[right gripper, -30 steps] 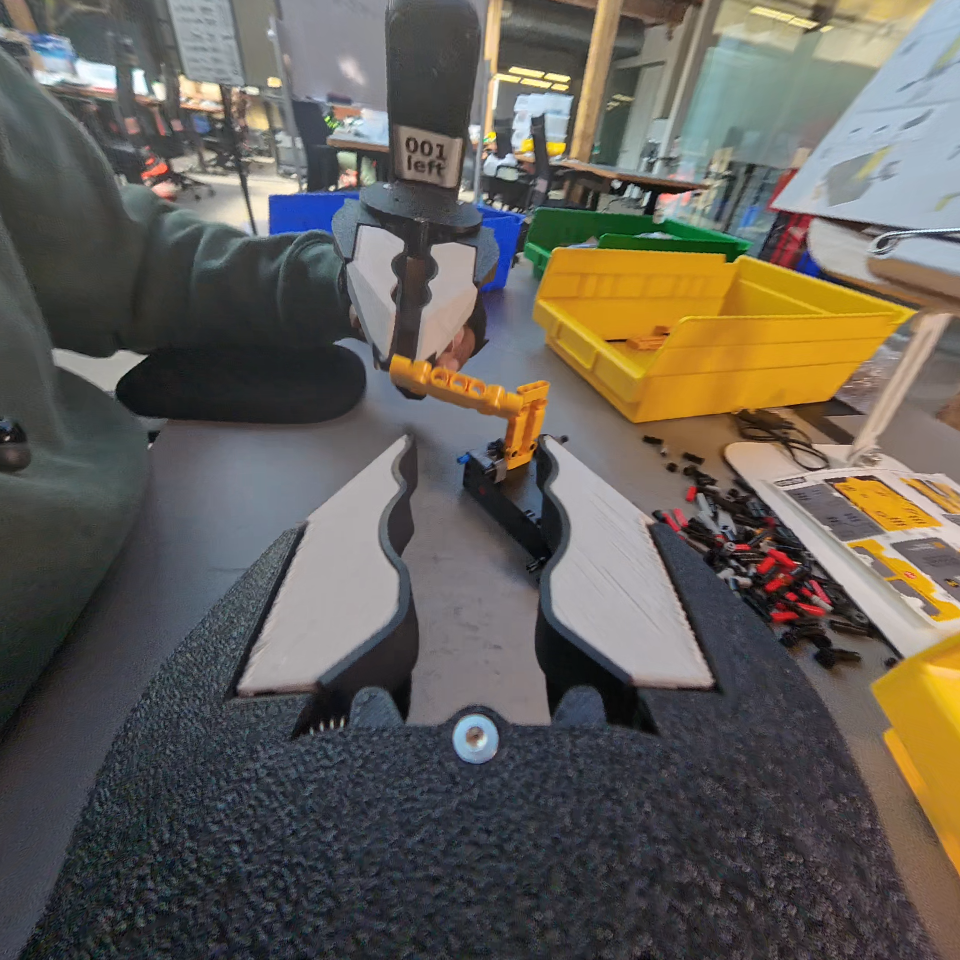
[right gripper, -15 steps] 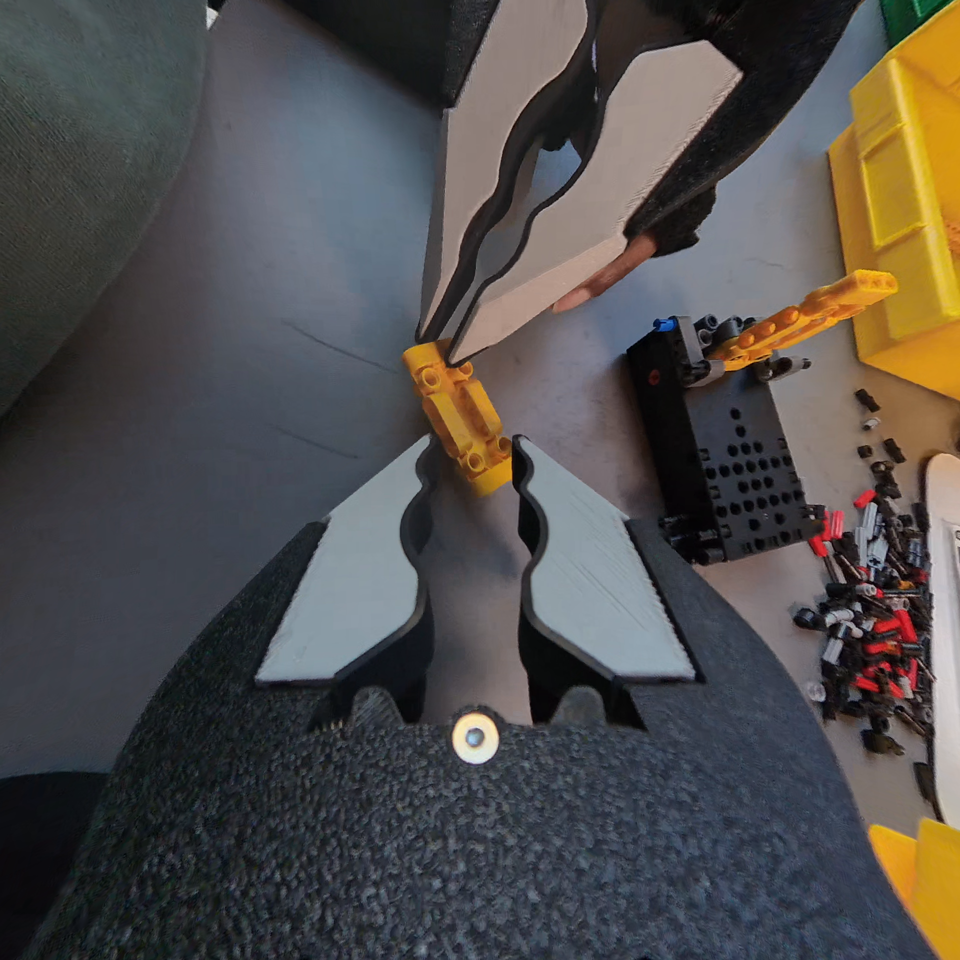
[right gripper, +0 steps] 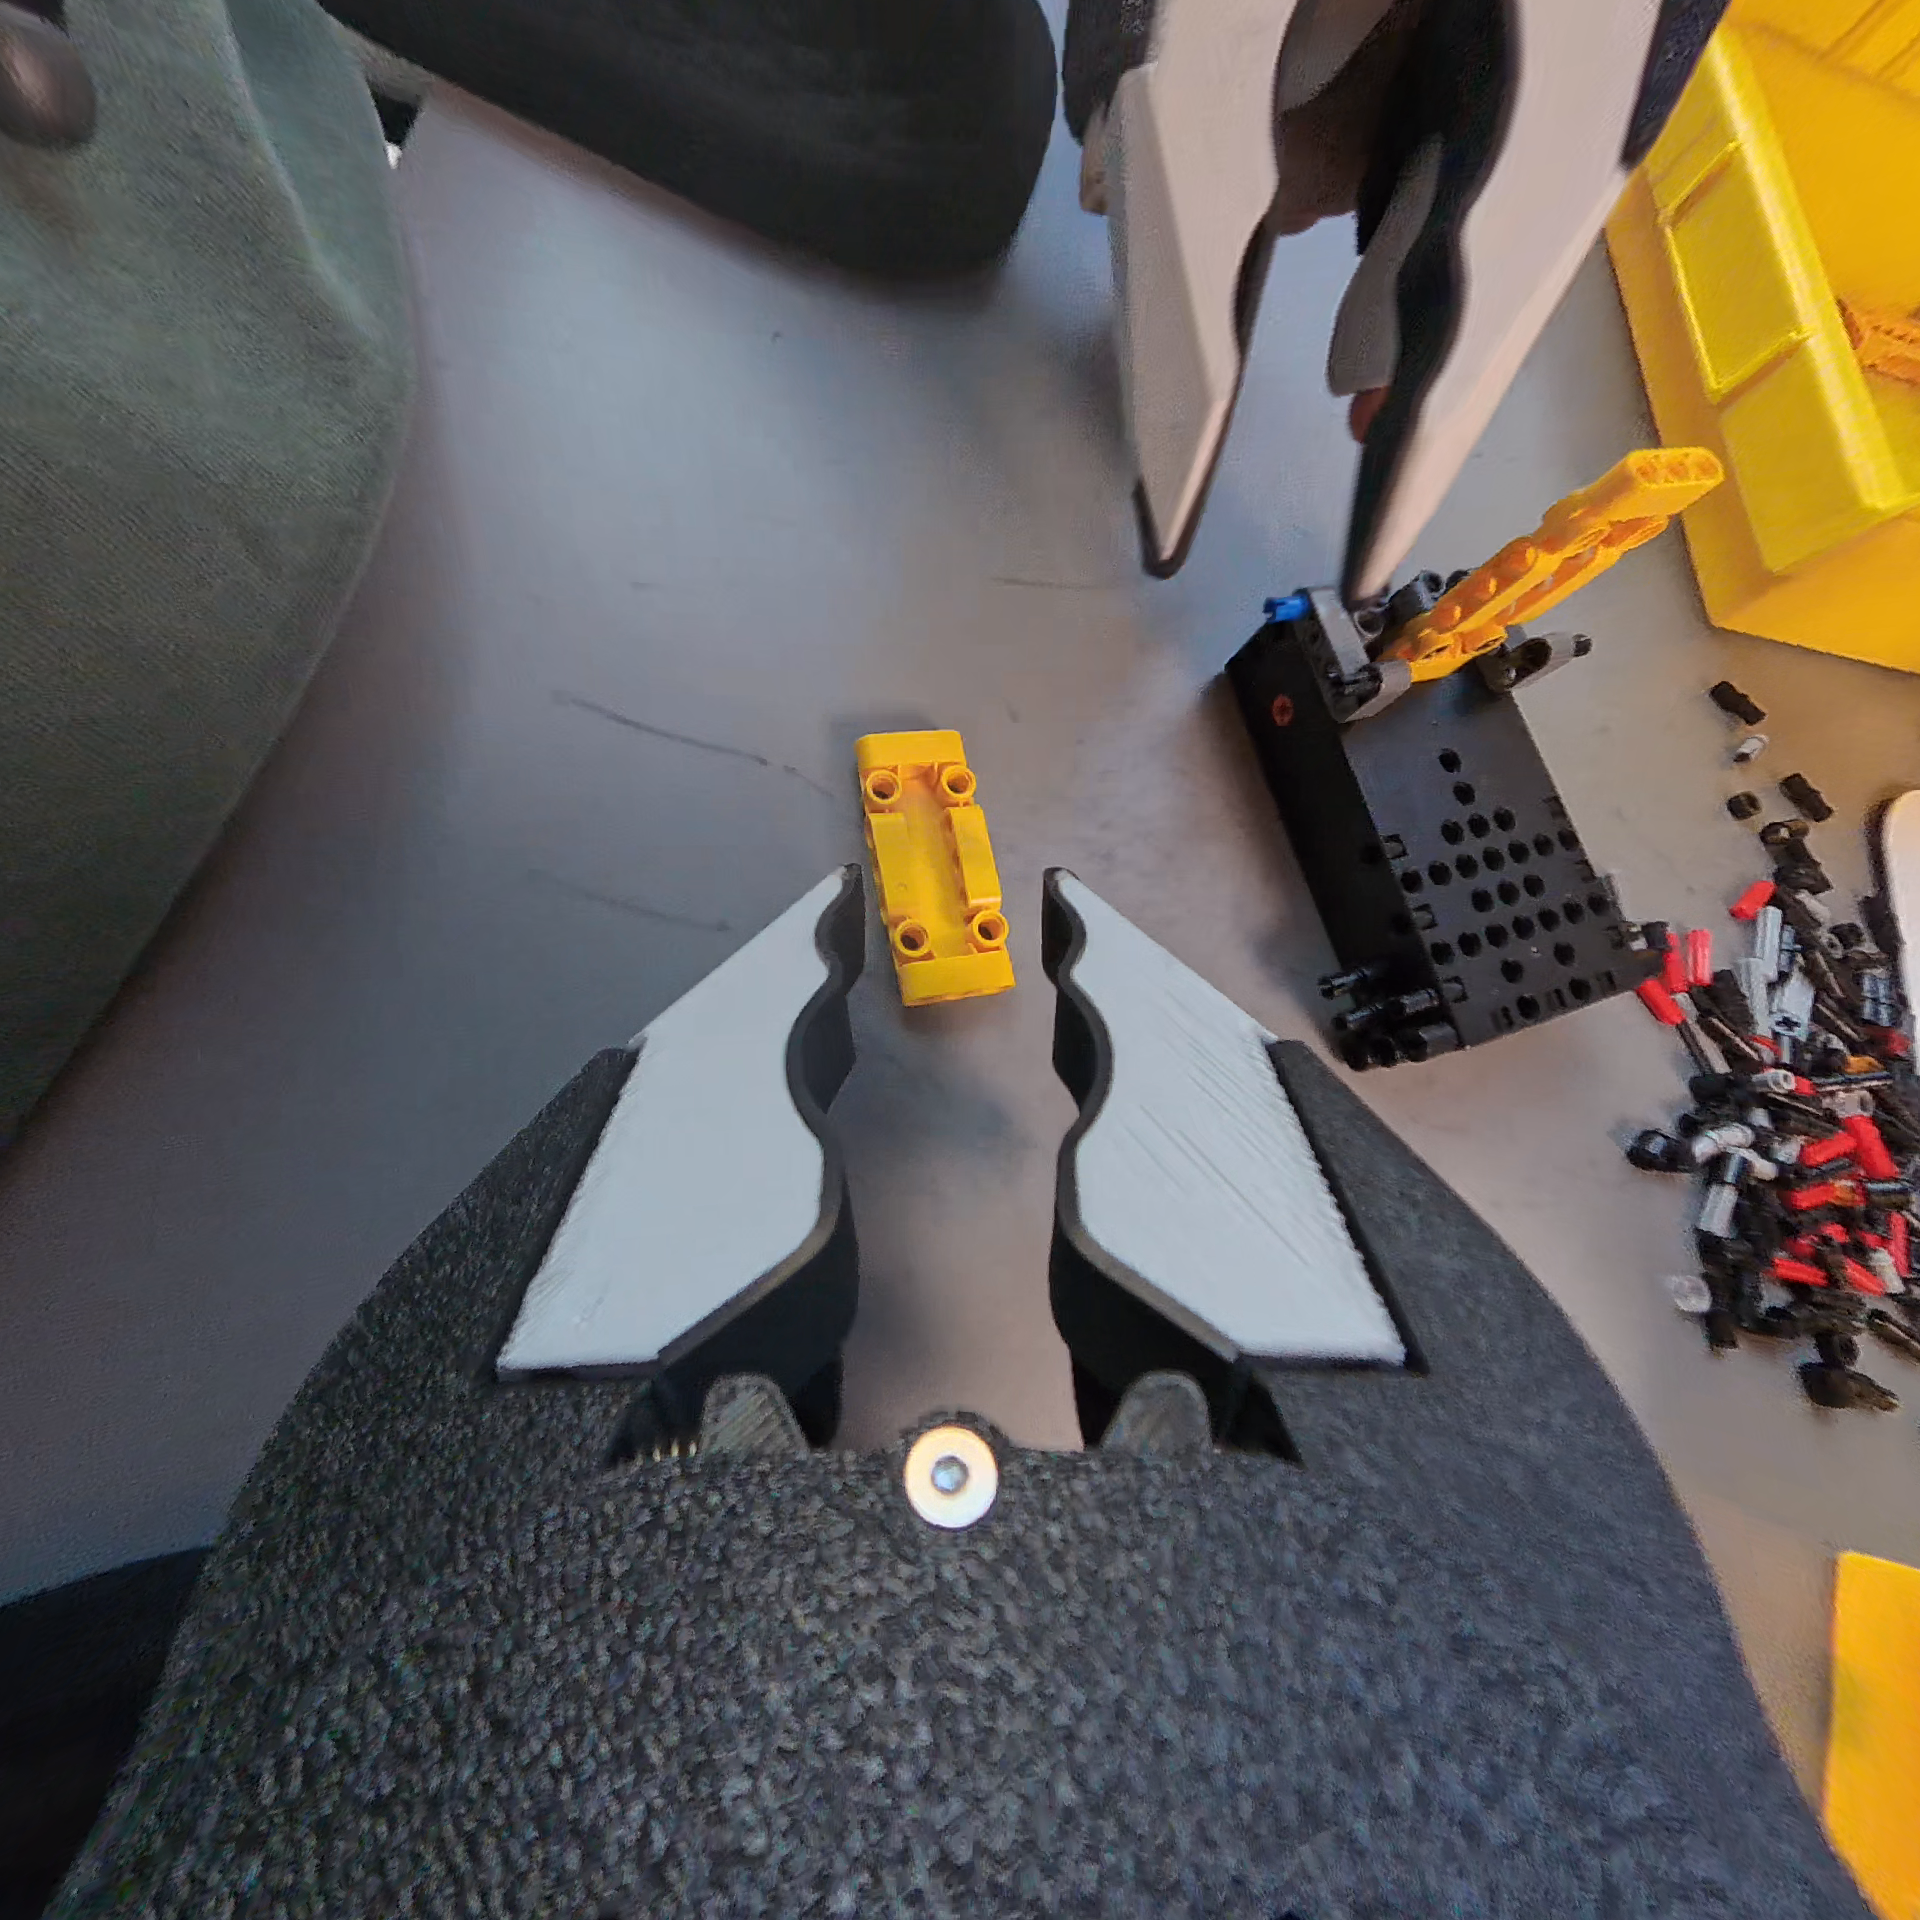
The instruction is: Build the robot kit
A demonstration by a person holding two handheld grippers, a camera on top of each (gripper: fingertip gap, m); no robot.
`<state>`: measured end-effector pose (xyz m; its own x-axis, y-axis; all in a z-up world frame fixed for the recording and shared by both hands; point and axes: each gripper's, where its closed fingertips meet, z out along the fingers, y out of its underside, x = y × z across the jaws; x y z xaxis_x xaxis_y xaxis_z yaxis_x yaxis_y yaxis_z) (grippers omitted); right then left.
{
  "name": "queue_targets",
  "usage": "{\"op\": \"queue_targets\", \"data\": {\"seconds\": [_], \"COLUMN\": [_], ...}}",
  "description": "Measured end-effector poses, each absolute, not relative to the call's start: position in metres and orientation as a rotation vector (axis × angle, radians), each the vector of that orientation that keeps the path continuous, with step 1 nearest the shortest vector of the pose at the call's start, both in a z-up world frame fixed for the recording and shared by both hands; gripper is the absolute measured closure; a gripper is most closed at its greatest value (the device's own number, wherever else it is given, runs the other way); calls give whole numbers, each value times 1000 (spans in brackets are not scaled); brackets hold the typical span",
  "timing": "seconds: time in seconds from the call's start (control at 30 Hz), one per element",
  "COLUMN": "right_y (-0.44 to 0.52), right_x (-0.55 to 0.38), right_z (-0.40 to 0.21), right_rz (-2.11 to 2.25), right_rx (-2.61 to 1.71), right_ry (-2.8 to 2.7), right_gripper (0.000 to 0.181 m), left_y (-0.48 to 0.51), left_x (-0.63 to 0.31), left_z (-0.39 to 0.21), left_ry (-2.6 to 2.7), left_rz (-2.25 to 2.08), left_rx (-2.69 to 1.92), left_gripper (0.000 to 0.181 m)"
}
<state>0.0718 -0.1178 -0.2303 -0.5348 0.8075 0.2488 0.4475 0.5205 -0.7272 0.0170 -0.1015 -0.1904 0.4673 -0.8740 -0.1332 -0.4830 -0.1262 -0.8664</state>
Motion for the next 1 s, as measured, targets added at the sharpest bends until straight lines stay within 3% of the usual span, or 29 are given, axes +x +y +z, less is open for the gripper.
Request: {"op": "queue_targets", "data": {"seconds": [0.1,0.2,0.33,0.4,0.53,0.6,0.77,0.8,1.0], "right_y": [-120,-116,-118,-117,-117,-118,-109,-105,-70], "right_x": [71,72,71,71,71,70,62,60,55], "right_z": [-228,-241,-242,-243,-243,-242,-221,-213,-172], "right_rz": [879,827,856,823,806,819,913,939,984], "right_rx": [-1053,-1109,-1184,-1183,-1195,-1195,-1195,-1194,-1206], "right_ry": [-2174,-2220,-2227,-2231,-2226,-2218,-2081,-2028,-1746], "right_gripper": [142,136,151,156,156,154,141,140,142], "left_y": [-80,-63,-62,-64,-62,-55,-55,-57,-63], "left_x": [-7,-36,-34,-26,-19,-22,-26,-28,-40], "left_z": [-146,-138,-169,-182,-211,-215,-217,-218,-219], "left_ry": [844,657,703,770,875,900,949,968,1009], "left_rz": [-552,-521,-549,-537,-419,-309,-261,-255,-257], "left_rx": [-1641,-1649,-1807,-1874,-2004,-2010,-1997,-1995,-1970], "left_gripper": [142,123,98,95,99,114,126,139,139]}}
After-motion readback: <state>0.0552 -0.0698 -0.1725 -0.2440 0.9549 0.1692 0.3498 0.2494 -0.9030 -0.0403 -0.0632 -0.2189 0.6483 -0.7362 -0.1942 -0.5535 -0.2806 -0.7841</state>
